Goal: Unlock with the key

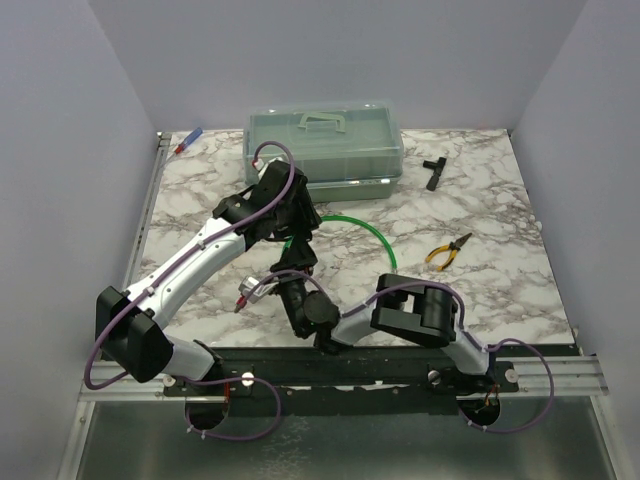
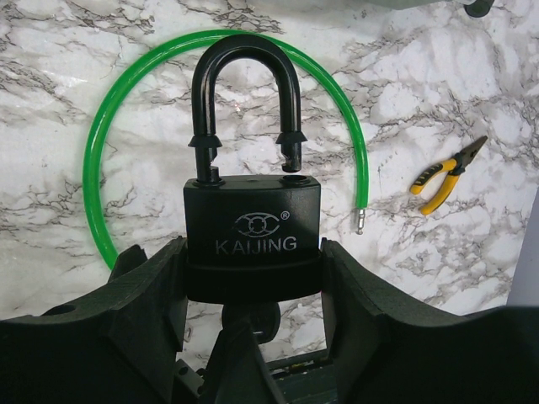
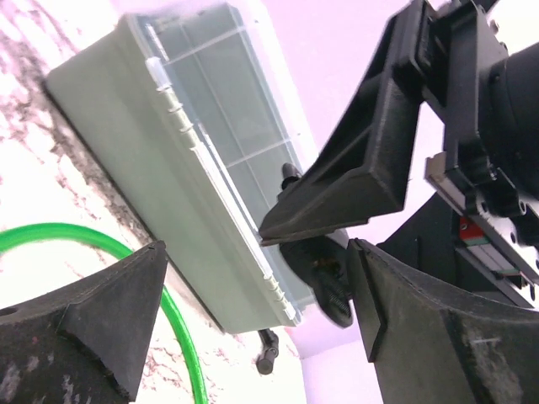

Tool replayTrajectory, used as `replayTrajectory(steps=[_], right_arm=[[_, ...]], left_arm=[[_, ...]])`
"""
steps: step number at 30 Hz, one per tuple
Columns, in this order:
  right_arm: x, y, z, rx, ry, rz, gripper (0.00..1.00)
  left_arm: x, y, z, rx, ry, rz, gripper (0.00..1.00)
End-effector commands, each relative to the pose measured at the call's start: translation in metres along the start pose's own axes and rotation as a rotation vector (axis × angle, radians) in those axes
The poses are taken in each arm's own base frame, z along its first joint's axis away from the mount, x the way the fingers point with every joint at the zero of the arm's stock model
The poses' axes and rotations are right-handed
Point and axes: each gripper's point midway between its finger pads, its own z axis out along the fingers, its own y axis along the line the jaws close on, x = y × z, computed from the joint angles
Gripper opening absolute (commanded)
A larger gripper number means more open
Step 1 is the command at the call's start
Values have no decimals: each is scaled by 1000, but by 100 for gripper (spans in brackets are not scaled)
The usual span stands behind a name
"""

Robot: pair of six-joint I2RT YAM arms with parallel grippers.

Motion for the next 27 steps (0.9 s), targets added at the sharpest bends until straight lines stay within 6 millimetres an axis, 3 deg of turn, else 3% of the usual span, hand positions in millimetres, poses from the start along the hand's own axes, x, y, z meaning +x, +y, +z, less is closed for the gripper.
replayTrajectory(steps=[1, 5, 11, 14, 16, 17, 23, 27], right_arm=[[-9, -18, -22, 111, -43, 150, 92], [-11, -12, -36, 83, -41, 161, 93], [-29, -30, -62, 43, -62, 275, 93], [-48, -9, -79, -154, -75, 359, 93], [-63, 11, -94, -399, -52, 491, 91], [-60, 18, -106, -519, 6, 588, 90], [-39, -28, -134, -640, 103, 856, 90], [-25, -55, -146, -712, 172, 1140, 90]], left_arm=[[-21, -19, -9, 63, -73, -5, 0], [-27, -21, -8, 68, -89, 2, 0], [-39, -22, -11, 88, -109, 66, 0], [-46, -21, -14, 94, -119, 117, 0], [-51, -19, -17, 95, -126, 135, 0], [-54, -18, -19, 96, -132, 143, 0], [-61, -7, -31, 94, -163, 228, 0], [-56, -7, -37, 132, -159, 306, 0]])
